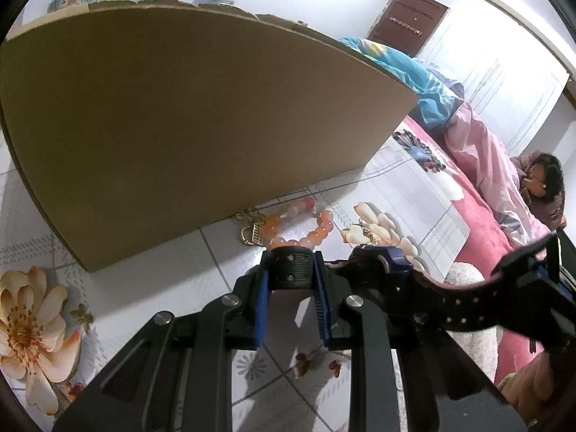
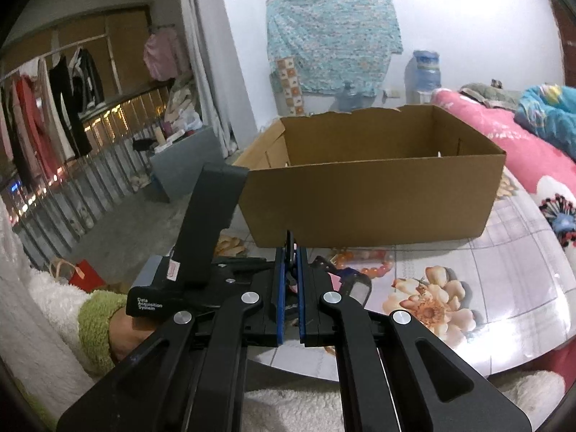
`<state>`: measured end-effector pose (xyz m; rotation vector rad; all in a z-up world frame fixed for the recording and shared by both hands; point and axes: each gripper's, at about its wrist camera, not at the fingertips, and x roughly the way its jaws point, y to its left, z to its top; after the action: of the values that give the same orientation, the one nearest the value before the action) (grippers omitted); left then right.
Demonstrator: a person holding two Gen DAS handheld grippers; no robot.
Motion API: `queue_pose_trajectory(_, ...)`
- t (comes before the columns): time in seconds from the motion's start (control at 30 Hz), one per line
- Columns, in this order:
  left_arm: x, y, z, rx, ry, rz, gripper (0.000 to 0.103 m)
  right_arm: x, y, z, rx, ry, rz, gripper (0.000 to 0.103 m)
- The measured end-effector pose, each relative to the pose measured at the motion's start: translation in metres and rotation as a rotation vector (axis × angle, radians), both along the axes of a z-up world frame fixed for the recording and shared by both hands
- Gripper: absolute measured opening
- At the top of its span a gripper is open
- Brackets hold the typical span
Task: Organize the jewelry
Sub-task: 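Carry the smartwatch with the left gripper into the box and open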
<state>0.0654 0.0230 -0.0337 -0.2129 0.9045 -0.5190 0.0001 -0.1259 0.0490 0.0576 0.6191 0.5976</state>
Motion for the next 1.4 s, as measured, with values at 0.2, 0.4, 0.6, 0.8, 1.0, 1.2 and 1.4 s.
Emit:
queue_pose_trajectory(0.2,0.001,-0.002,0.002,0.012,0.012,0.012,0.021,0.002,-0.033,0.001,0.065,0.017,-0.08,0.004)
queue_pose_trajectory(0.4,-0.004,0.004,0.021,-0.028,0.036,0.022,0.02,0.006,-0.071,-0.002,0.172,0.074,-0.182,0.004)
queue_pose_trajectory(0.6,-0.022,0.006,0.064,-0.057,-0.03,0.021,0.019,0.0,-0.095,0.017,0.241,0.071,-0.203,0.004)
queue_pose_trajectory(0.8,-0.026,0.0,0.127,-0.15,-0.126,-0.014,0.019,0.012,-0.095,0.078,0.201,-0.039,-0.156,0.004)
queue_pose_trajectory(1.0,0.027,-0.011,0.186,-0.141,-0.208,-0.018,0.019,0.098,-0.096,0.138,0.186,-0.061,-0.014,0.004)
queue_pose_trajectory(1.2,0.12,-0.019,0.176,-0.017,-0.079,0.026,0.019,0.216,-0.055,0.12,-0.008,0.1,0.058,0.004)
queue_pose_trajectory(1.4,0.203,-0.015,0.111,0.054,0.187,0.073,0.019,0.302,-0.022,0.067,-0.145,0.276,0.102,0.004)
